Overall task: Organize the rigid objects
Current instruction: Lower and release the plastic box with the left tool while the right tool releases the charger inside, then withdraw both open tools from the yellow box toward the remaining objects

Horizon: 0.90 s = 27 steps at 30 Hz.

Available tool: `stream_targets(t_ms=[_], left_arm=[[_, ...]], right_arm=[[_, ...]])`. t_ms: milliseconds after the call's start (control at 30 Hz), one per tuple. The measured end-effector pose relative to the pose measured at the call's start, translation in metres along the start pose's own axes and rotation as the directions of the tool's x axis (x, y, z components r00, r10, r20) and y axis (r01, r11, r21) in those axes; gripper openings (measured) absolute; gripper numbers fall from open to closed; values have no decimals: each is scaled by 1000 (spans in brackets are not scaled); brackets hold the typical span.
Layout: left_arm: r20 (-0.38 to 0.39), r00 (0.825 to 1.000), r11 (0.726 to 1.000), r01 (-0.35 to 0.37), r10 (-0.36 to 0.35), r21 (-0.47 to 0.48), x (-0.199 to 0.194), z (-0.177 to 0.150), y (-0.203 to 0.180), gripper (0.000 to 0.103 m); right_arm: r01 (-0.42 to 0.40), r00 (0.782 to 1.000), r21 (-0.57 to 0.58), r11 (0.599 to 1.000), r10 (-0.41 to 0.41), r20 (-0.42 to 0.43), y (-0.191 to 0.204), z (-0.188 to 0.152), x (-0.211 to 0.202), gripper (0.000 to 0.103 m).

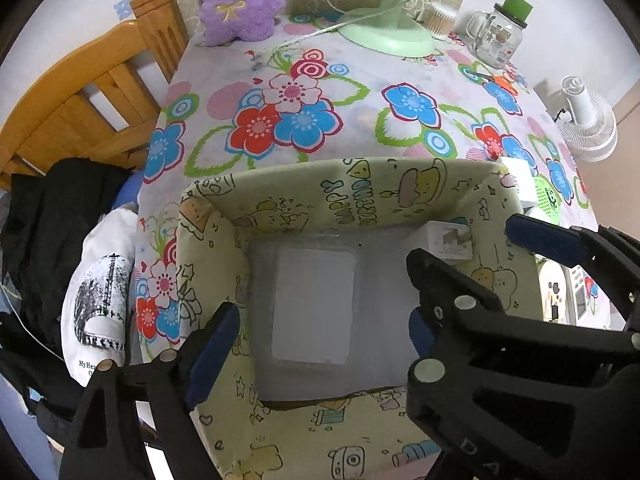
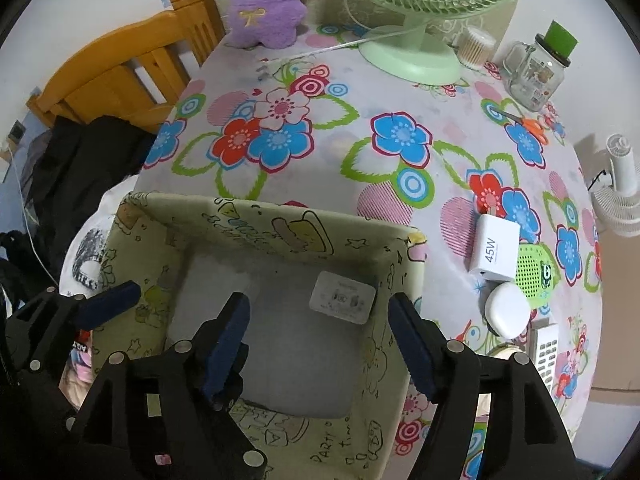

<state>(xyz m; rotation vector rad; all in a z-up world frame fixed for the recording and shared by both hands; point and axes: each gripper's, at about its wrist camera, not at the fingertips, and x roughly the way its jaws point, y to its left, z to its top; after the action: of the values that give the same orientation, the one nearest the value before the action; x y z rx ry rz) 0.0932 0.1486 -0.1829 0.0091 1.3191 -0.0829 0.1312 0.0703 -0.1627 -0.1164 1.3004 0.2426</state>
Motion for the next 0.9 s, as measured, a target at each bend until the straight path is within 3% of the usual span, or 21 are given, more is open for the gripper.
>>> stream_targets(t_ms=[267,333,900], left_arm=[[27,999,1000,-27,27,-2,-13,-5,-5,94],[37,999,999,-36,35,8,-17,-6,-9,94],[69,997,996,-37,31,86,-32,-7,-55,94]], right_arm=[[-5,1000,6,1000,5,23,-2,-7,-15,76],[25,999,16,1000,-26,35,-4,-10,-20,87],[43,998,84,996,-47,46,-45,-29,-46,87]])
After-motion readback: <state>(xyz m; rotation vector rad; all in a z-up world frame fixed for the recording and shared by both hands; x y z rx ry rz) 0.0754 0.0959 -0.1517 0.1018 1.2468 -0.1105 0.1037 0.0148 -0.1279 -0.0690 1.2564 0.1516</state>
